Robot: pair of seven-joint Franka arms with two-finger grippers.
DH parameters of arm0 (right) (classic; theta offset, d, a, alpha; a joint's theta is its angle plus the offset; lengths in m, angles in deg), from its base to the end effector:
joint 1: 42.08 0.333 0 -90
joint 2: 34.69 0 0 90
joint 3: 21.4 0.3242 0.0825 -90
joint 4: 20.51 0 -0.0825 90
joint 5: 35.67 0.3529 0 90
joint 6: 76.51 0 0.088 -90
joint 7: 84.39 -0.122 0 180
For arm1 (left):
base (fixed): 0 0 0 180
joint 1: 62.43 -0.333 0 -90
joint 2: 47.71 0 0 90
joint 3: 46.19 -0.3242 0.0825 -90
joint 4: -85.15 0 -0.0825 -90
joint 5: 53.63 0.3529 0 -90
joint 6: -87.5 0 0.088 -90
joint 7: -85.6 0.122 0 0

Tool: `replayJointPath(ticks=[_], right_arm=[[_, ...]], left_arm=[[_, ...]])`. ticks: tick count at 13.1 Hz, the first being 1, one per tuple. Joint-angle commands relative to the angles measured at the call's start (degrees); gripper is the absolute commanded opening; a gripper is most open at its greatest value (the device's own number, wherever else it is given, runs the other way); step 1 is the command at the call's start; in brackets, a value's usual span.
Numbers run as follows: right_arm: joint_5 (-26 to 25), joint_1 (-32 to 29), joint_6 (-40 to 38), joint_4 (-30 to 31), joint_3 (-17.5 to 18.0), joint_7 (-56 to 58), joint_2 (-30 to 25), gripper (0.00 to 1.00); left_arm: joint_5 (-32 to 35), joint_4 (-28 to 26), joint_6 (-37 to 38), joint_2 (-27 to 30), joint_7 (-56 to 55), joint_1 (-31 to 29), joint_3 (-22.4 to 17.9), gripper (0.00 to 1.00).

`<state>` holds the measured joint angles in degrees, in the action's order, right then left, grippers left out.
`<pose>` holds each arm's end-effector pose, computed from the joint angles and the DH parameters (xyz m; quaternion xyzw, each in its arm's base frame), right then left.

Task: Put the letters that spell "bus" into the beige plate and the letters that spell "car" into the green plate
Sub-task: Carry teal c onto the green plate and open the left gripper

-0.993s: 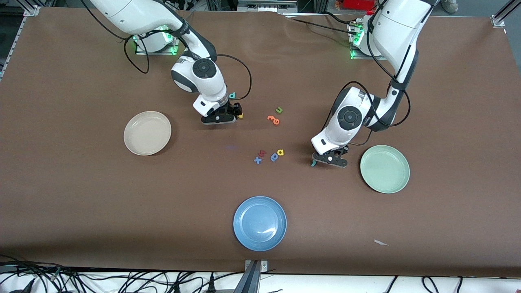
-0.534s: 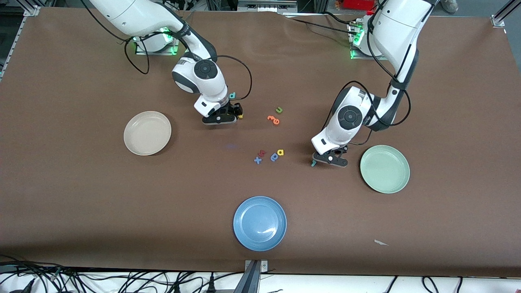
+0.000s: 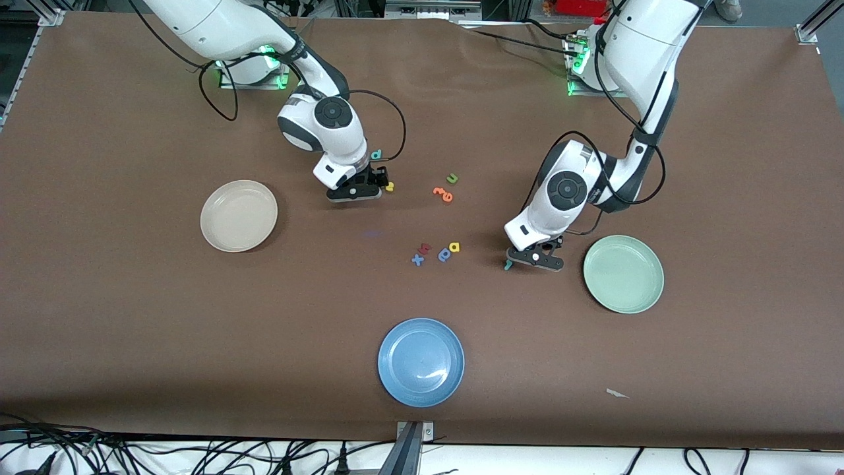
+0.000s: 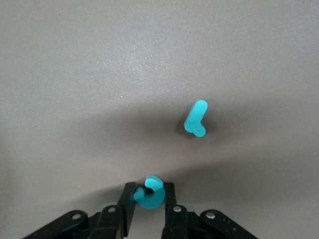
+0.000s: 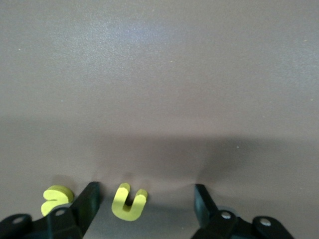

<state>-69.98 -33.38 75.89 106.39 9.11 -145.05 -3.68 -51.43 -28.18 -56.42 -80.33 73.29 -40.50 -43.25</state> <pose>0.4010 0.3513 0.1831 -0.9987 -0.0469 -0.0167 0.0109 0.5392 -0.2490 0.1908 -0.9925 0.1212 0.0172 0.0028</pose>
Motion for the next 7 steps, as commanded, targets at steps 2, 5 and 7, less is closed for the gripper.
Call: replayJointPath(ticks=[2, 5, 7], right_arm=[[-1.4, 0.6, 0.7, 1.0, -0.4, -1.7, 0.3, 0.77], [-1.6, 0.6, 0.7, 1.0, -0.3, -1.7, 0.3, 0.73], [-1.6, 0.6, 0.7, 1.0, -0.3, -1.7, 0.3, 0.69]], left_arm=[[1.7, -0.3, 0.4, 1.6, -1.3, 0.3, -0.5, 0.12], [1.7, 0.2, 2.4, 4.7, -0.8, -1.3, -0.6, 0.10], [1.7, 1.3, 5.6, 6.3, 1.5, -3.1, -0.6, 0.09]])
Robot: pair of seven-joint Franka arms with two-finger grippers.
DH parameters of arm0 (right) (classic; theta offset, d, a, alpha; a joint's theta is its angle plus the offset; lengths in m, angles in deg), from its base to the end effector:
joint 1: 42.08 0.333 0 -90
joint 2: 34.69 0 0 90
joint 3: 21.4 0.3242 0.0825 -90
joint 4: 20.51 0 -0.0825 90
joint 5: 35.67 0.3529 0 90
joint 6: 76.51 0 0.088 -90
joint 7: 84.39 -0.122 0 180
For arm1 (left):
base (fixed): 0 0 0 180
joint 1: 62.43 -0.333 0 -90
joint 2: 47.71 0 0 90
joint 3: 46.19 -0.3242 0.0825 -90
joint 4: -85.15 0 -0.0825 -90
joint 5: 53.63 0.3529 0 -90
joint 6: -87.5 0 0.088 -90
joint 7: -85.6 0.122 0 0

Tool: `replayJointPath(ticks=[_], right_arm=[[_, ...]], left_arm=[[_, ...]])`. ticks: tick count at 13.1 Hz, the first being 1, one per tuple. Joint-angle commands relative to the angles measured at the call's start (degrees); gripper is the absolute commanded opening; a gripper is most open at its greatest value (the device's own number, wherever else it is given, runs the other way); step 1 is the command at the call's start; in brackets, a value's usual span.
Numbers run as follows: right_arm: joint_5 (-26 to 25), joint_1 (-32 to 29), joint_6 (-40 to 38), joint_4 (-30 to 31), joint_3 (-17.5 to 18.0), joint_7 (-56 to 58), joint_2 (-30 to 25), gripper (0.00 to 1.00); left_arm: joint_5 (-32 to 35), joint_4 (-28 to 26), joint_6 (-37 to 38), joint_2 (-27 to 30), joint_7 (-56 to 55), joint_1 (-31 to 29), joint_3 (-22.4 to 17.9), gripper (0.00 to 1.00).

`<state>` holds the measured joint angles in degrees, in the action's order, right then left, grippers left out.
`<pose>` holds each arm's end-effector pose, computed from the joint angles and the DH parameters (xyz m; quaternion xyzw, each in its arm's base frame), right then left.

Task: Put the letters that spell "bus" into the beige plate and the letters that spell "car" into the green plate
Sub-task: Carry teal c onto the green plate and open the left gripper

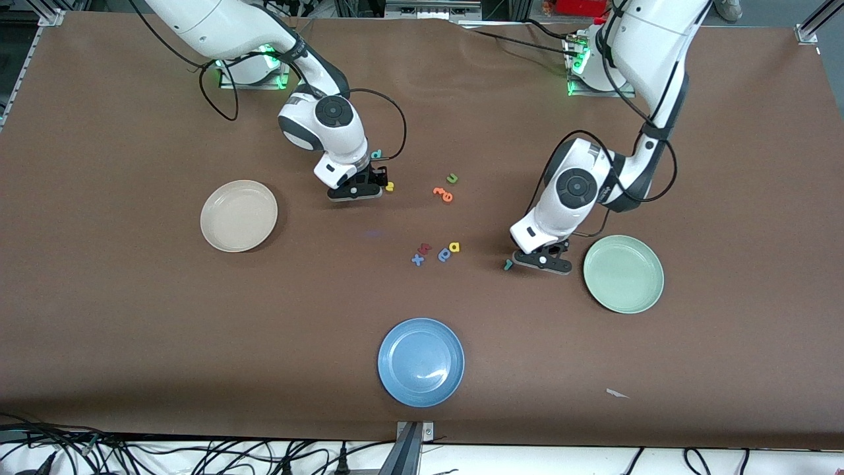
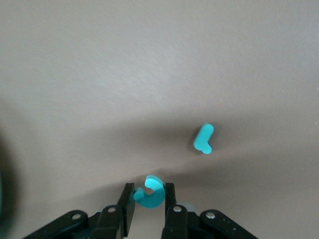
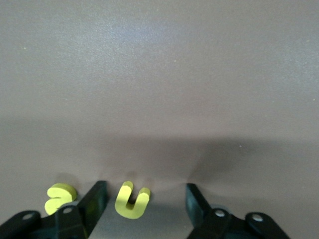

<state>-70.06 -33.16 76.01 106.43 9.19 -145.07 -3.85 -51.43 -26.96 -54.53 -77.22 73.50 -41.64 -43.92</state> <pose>0.3994 0.3536 0.1846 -0.9985 -0.0500 -0.0186 0.0120 0.5564 -0.2355 0.2279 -0.9941 0.1079 -0.0043 0.0009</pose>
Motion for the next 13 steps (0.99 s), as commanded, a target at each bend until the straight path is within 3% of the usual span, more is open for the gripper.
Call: replayJointPath(ticks=[1, 4, 8, 10, 11, 12, 13], right_arm=[[-1.6, 0.4, 0.6, 0.9, -0.4, -1.6, 0.5, 0.66], [-1.6, 0.4, 0.6, 1.1, -0.4, -1.5, 0.5, 0.60], [-1.6, 0.5, 0.6, 1.2, -0.4, -1.5, 0.4, 0.43], [-1.6, 0.5, 0.6, 1.2, -0.4, -1.5, 0.4, 0.36], [-1.6, 0.5, 0.6, 1.2, -0.4, -1.5, 0.4, 0.32], [-1.6, 0.5, 0.6, 1.2, -0.4, -1.5, 0.4, 0.28], [-1.6, 0.5, 0.6, 1.2, -0.4, -1.5, 0.3, 0.23]], left_arm=[[1.7, 1.1, 5.5, 3.8, 2.9, -3.4, 0.1, 0.09], [1.7, 3.6, 9.3, 4.3, 5.4, -8.3, -0.1, 0.09], [1.7, 4.3, 10.5, 3.3, 11.0, -16.1, -0.2, 0.09], [1.8, 4.4, 10.5, 2.2, 12.4, -17.8, -0.2, 0.15], [1.8, 4.5, 10.5, 1.7, 12.4, -17.9, -0.4, 0.44], [2.7, 4.9, 10.5, 1.8, 12.4, -17.8, -0.4, 0.95], [3.7, 5.3, 10.6, 1.8, 11.6, -17.6, -0.3, 1.00]])
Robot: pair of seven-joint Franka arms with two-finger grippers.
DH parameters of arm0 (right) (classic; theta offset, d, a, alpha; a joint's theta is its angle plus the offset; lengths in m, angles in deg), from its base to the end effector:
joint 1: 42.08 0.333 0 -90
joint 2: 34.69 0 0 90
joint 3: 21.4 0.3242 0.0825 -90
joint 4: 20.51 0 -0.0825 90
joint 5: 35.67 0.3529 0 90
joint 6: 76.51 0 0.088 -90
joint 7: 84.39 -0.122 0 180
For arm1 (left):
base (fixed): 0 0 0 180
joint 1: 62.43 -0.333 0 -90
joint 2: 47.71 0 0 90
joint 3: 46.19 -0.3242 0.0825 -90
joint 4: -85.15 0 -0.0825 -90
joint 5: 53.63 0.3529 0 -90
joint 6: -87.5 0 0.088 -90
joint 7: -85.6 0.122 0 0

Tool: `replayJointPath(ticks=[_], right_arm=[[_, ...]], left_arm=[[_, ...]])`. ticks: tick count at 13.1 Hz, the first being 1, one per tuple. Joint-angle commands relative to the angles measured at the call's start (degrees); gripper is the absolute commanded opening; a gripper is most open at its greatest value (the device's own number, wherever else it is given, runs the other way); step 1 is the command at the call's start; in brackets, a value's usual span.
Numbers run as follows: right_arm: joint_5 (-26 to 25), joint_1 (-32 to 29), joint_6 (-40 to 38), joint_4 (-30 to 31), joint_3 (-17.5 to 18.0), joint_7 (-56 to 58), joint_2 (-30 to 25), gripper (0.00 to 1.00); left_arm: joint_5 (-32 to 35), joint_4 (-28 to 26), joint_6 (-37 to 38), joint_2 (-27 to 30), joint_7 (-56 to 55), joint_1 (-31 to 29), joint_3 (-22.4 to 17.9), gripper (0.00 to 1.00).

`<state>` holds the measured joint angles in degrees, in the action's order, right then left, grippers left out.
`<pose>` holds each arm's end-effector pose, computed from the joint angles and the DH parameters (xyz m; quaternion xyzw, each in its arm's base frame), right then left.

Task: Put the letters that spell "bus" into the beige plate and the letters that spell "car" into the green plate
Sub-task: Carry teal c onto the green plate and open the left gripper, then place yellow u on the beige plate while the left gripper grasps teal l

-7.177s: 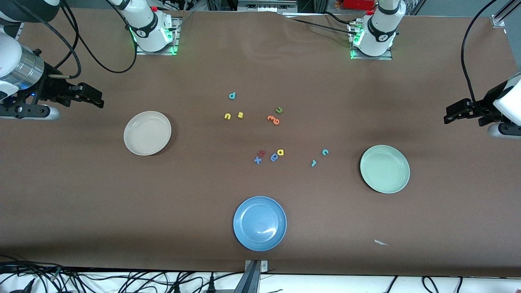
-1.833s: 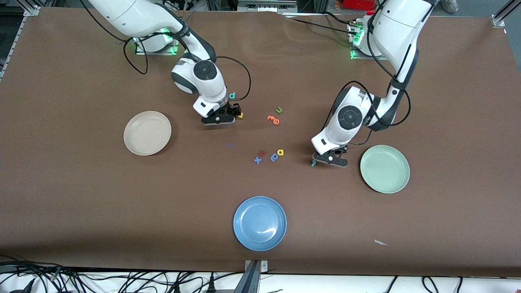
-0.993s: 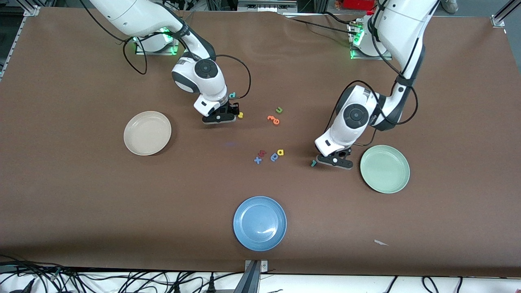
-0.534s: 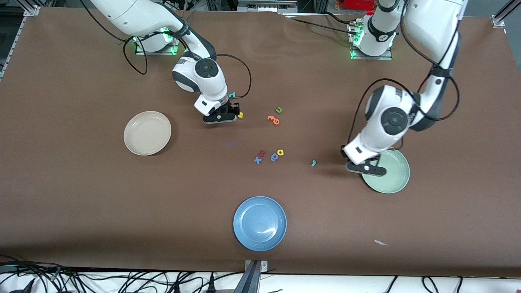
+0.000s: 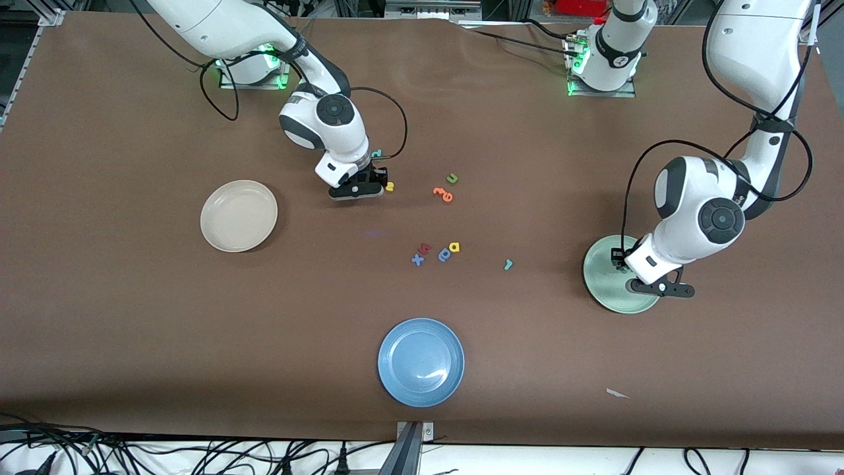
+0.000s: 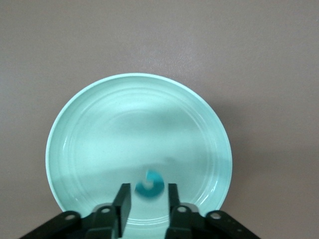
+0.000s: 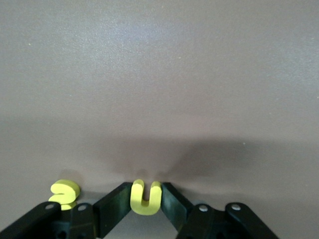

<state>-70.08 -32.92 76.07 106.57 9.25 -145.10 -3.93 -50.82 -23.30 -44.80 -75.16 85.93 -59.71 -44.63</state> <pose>0.3969 0.3554 0.1847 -0.9984 -0.0528 -0.0185 0.0122 0.6062 -0.0429 0.2595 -0.9979 0.0559 0.0308 0.0124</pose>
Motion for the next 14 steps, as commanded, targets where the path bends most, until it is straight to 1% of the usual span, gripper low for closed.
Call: replayJointPath(ticks=[1, 3, 4, 5, 7, 9, 11, 12, 14], right_arm=[[-1.6, 0.2, 0.5, 1.1, -0.4, -1.4, 0.3, 0.18], [-1.6, 0.2, 0.2, 1.1, -0.4, -1.0, -0.4, 0.07], [-1.7, 0.2, 0.0, 1.1, -0.4, -0.4, -1.5, 0.04], [-1.7, 0.1, -0.4, 1.1, -0.4, 0.2, -3.5, 0.03], [-0.7, -0.6, -5.1, 1.5, -0.3, 3.8, -7.9, 0.02], [3.4, -2.3, -7.8, 2.7, -0.2, 10.2, -12.0, 0.02], [7.8, -6.9, -10.4, 5.4, -0.1, 21.4, -17.2, 0.02], [10.0, -8.5, -12.2, 6.1, 0.0, 26.7, -19.2, 0.02], [13.7, -11.8, -15.8, 6.1, 0.1, 36.5, -22.0, 0.02]], left_arm=[[3.1, 1.8, 0.9, 0.1, -0.9, 0.7, 0.5, 1.00], [2.5, 3.4, 2.2, 0.2, -1.1, 1.1, 1.0, 1.00], [2.3, 4.4, 2.7, 0.2, -1.6, 1.4, 1.8, 1.00], [2.1, 4.6, 2.7, 0.1, -3.2, 1.9, 3.3, 1.00], [2.2, 6.3, 2.6, -0.7, -8.7, 3.4, 7.2, 1.00], [2.2, 9.4, 2.6, -4.1, -15.6, 8.4, 7.8, 1.00], [2.5, 12.6, 2.6, -7.8, -21.1, 12.1, 7.8, 0.99], [2.4, 13.8, 2.5, -9.4, -22.4, 13.6, 7.8, 0.96], [3.0, 14.8, 2.5, -11.1, -22.0, 14.2, 7.8, 0.93]])
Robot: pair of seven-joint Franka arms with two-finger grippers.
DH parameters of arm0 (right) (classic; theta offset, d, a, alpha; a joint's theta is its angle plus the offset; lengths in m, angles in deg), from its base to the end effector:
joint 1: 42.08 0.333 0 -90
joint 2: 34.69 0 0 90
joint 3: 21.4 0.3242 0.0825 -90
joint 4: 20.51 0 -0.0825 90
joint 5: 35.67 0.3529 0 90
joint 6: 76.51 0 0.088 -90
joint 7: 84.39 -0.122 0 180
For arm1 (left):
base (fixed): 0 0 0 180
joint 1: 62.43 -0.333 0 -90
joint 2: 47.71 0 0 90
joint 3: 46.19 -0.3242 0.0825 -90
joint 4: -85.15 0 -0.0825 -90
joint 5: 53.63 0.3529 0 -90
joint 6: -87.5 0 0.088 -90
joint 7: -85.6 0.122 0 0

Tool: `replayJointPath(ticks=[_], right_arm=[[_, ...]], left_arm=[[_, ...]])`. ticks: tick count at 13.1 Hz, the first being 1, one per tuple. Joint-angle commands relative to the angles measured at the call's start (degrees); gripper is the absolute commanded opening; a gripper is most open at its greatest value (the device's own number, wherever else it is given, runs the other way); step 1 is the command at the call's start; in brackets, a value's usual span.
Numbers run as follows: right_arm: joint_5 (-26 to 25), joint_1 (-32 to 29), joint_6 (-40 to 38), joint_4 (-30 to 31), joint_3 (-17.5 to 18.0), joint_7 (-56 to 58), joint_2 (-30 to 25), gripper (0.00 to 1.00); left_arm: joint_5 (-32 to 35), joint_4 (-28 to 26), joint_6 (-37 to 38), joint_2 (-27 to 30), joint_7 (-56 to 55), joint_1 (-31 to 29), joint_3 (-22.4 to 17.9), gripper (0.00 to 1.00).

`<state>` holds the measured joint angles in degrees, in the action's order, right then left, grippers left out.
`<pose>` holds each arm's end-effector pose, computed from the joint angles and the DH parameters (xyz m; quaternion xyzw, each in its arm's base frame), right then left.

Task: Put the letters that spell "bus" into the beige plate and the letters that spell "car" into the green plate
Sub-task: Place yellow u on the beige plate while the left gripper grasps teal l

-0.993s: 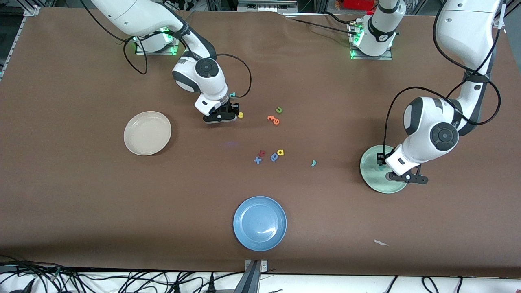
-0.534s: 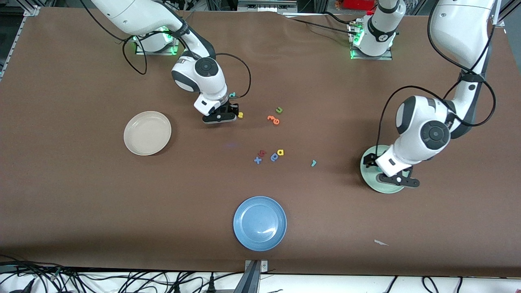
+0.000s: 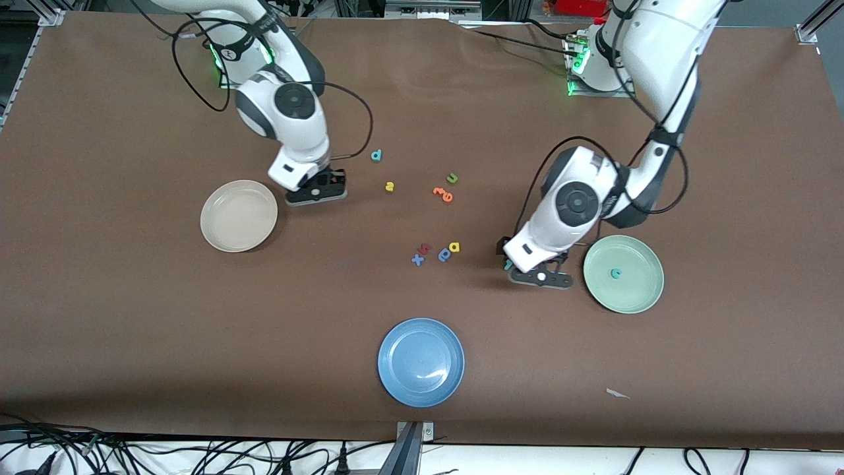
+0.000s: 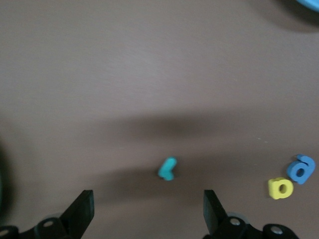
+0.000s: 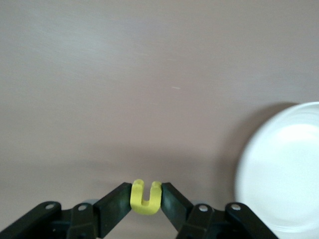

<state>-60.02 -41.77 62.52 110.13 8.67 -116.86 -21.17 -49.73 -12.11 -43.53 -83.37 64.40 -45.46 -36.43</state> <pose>0.4419 0.2529 0.2779 0.9869 0.1407 0.0229 0.0749 0.5916 -0.2816 0.2483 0.9981 -0.0558 -0.0204 0.0175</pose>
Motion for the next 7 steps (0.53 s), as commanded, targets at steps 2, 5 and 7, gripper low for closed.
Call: replayJointPath(ticks=[2, 5, 7], right_arm=[[6.3, -6.0, -7.3, 2.5, 0.7, 16.8, -8.3, 0.02], [11.6, -10.8, -8.4, 2.5, 0.3, 29.0, -9.2, 0.02], [11.5, -14.1, -7.1, 3.6, 0.3, 33.1, -7.6, 0.04]], left_arm=[[2.2, 3.7, 1.0, -3.9, 0.6, -0.1, -0.4, 0.90], [2.0, 3.7, 0.7, -5.6, 0.6, 0.6, -0.4, 0.82], [2.0, 3.8, 0.3, -6.5, 0.4, 1.3, -0.4, 0.77]])
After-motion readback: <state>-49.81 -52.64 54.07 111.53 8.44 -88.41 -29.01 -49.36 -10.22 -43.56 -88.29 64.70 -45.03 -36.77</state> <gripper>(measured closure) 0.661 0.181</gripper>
